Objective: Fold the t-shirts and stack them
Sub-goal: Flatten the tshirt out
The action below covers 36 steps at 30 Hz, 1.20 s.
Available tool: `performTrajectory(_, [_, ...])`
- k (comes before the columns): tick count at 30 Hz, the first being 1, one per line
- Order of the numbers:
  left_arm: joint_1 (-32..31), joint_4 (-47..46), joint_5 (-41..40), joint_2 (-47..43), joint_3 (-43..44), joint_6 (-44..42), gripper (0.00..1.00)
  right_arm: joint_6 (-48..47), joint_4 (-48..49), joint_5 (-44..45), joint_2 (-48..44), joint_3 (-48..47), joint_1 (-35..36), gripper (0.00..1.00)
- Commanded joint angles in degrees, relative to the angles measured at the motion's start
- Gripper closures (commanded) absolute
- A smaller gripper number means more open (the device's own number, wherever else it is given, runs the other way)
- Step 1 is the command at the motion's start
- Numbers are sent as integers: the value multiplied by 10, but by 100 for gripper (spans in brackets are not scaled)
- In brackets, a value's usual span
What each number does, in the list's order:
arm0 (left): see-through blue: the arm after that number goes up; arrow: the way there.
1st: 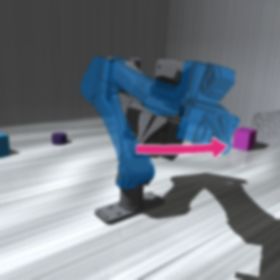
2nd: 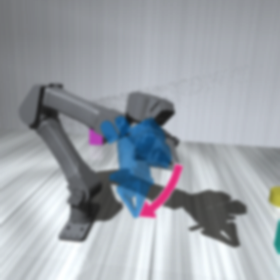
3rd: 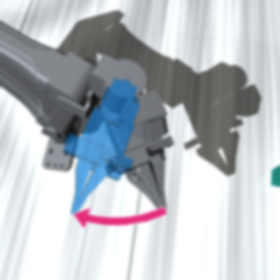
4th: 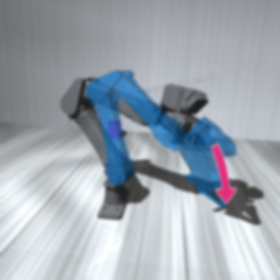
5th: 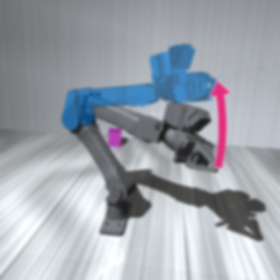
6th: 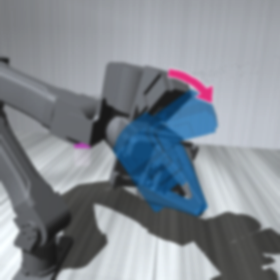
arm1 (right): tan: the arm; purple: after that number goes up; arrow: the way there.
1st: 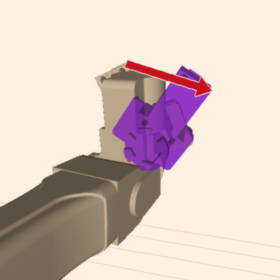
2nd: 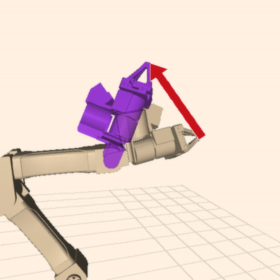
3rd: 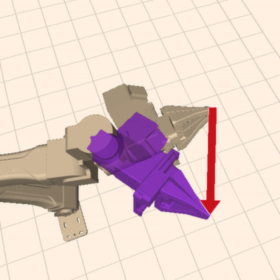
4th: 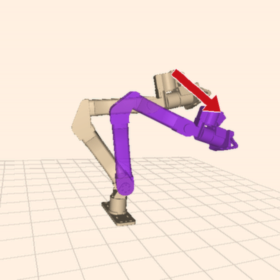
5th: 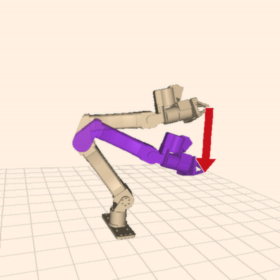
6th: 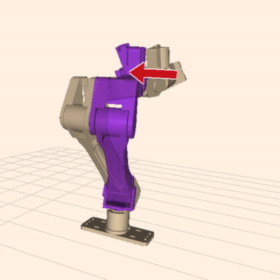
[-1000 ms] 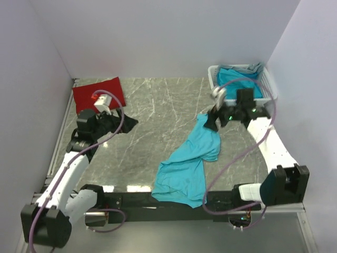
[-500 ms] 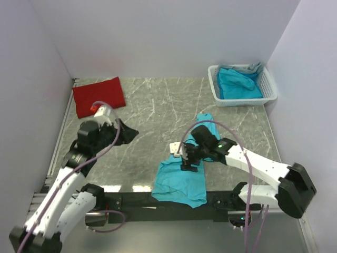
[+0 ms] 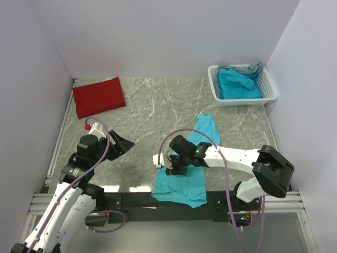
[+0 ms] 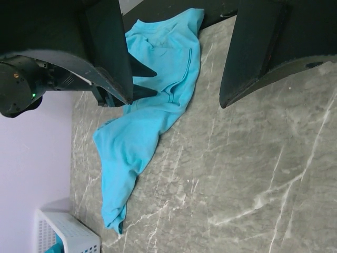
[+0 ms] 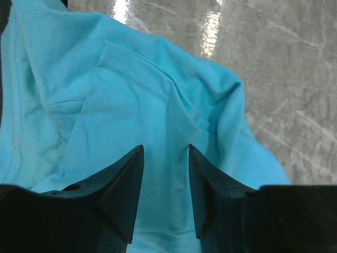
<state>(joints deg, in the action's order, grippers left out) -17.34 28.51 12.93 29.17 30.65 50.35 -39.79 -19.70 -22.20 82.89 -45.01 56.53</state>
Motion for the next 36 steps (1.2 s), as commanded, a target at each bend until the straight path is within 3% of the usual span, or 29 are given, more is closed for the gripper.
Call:
performTrajectory(1, [-1, 0, -10, -10, 21, 7, 28, 14, 5, 10, 9, -24, 15, 54])
performTrajectory(7, [-1, -5, 31, -17, 7, 9, 30, 32, -8, 38, 62, -62, 17, 78])
performTrajectory(8, [-1, -5, 37, -17, 3, 12, 30, 34, -9, 50, 65, -67, 17, 83])
performTrajectory(9, [-1, -5, 50, -17, 0, 12, 31, 43, -8, 58, 63, -69, 17, 97])
performTrajectory(10, [-1, -10, 58, -17, -2, 12, 32, 44, -5, 64, 56, -69, 15, 100])
performTrajectory(13, [-1, -33, 94, -6, -14, 20, 33, 56, -9, 59, -2, -78, -19, 100])
performTrajectory(17, [-5, -60, 138, 38, -13, 12, 35, 75, -48, 15, -75, -141, -117, 100])
performTrajectory(20, [-12, -56, 119, 75, 19, -19, 34, 100, 8, 42, -131, -204, -176, 100])
performTrajectory(25, [-13, -83, 100, 97, 66, -46, 33, 213, 44, 141, -54, -505, -186, 100])
performTrajectory(26, [-13, -90, 94, 96, 69, -42, 33, 232, 33, 149, -18, -559, -180, 100])
performTrajectory(27, [-13, -93, 93, 93, 70, -39, 33, 263, 14, 164, 3, -686, -174, 100])
performTrajectory(30, [-14, -101, 90, 84, 73, -36, 33, 279, -43, 196, 47, -866, -159, 100])
performTrajectory(32, [-14, -91, 88, 77, 77, -44, 32, 265, -60, 192, 22, -881, -161, 100])
performTrajectory(35, [-14, -74, 73, 60, 79, -59, 32, 223, -87, 138, -37, -768, -195, 100])
performTrajectory(36, [-14, -72, 67, 51, 79, -61, 32, 179, -95, 84, -86, -669, -201, 100])
